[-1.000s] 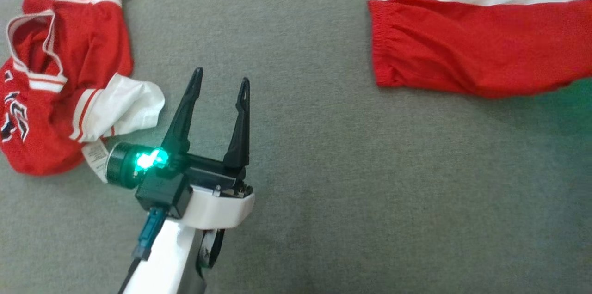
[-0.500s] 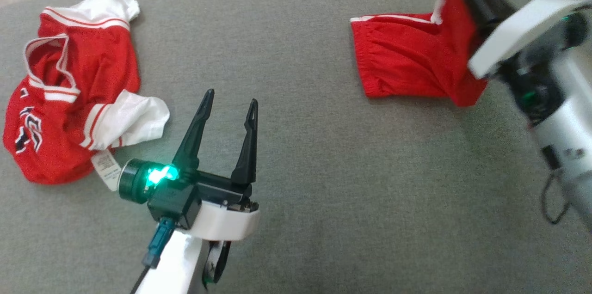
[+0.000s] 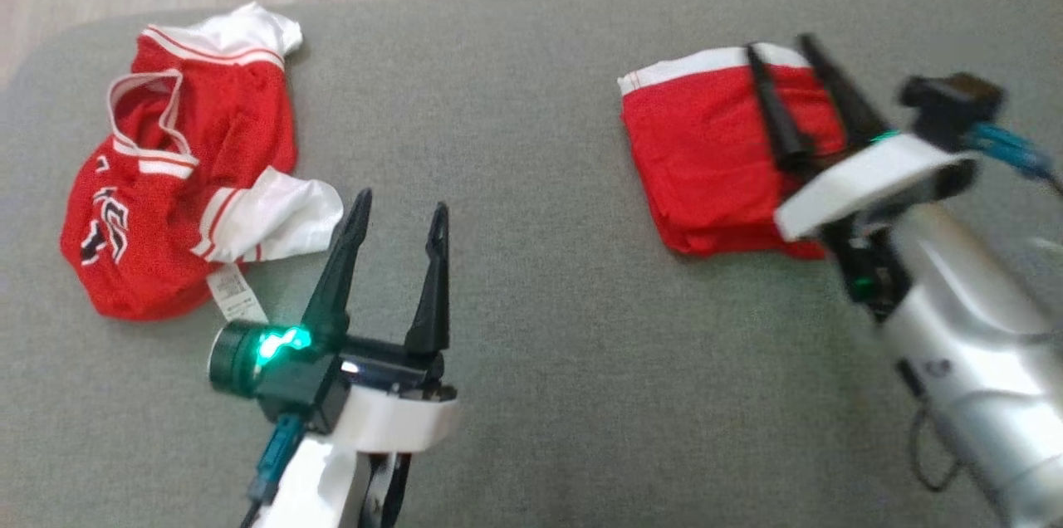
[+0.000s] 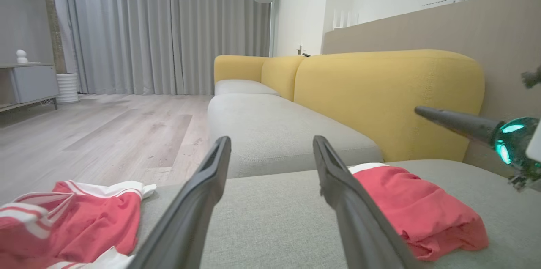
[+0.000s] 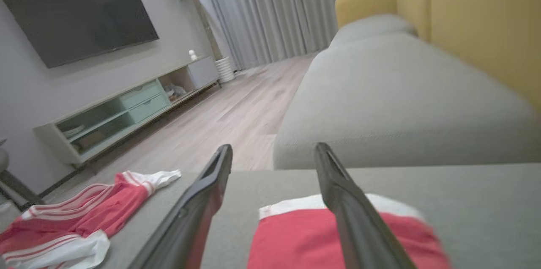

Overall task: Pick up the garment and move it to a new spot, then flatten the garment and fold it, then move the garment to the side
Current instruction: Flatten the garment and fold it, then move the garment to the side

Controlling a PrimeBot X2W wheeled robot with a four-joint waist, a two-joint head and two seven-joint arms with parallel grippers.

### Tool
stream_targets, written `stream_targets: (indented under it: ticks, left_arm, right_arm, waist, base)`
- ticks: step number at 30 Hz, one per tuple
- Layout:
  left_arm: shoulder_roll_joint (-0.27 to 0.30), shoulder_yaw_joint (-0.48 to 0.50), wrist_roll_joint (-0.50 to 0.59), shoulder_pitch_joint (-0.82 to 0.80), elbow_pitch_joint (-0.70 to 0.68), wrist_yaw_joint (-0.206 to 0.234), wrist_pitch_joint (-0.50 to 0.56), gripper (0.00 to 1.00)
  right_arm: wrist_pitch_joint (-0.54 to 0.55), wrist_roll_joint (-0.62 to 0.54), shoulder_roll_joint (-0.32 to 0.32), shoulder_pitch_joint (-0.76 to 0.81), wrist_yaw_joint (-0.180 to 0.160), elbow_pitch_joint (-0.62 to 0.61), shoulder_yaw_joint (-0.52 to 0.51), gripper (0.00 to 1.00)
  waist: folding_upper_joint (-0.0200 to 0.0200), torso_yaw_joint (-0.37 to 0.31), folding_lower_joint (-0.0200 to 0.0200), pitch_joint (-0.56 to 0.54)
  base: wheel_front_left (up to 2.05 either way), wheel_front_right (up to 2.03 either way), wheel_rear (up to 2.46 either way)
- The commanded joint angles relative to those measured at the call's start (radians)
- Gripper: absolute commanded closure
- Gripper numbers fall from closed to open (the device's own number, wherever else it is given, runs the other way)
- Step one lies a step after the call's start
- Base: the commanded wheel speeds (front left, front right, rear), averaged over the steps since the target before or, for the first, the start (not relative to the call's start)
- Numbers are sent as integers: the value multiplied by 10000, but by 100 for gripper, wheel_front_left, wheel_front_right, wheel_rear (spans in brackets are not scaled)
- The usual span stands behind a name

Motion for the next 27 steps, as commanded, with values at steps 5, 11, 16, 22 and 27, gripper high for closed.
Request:
stream_targets:
  ticks: [5,11,16,22,27]
  left_arm:
    - [-17,859,51,674,-522,309,-39,0]
    - [-18,1242,70,1393,-752,446,-40,0]
    - [-19,1434,147,2077,-725,469,-40,0]
    - [-19,1610,150,2488,-489,565,-40,0]
    - [-19,1709,149,2513,-220,622,-40,0]
  right_arm:
    - [-515,-1587,-631,1826,-7,-1447,-2089,0]
    - [-520,-2919,-330,4298,-7,-3270,-3627,0]
    - [-521,-3608,118,6084,-7,-4351,-4015,0]
    - [-522,-3988,465,6885,-7,-4550,-4004,0]
    - [-522,-4236,572,6987,-7,-4534,-3947,0]
  waist:
    - [-1,-108,0,-915]
    - [-1,-118,0,-1554]
    - [-1,-81,0,-1957]
    - [-1,-117,0,-2118]
    - [-1,-128,0,-2111]
  base:
    - [0,0,0]
    - [0,0,0]
    - [0,0,0]
    - [0,0,0]
    - [0,0,0]
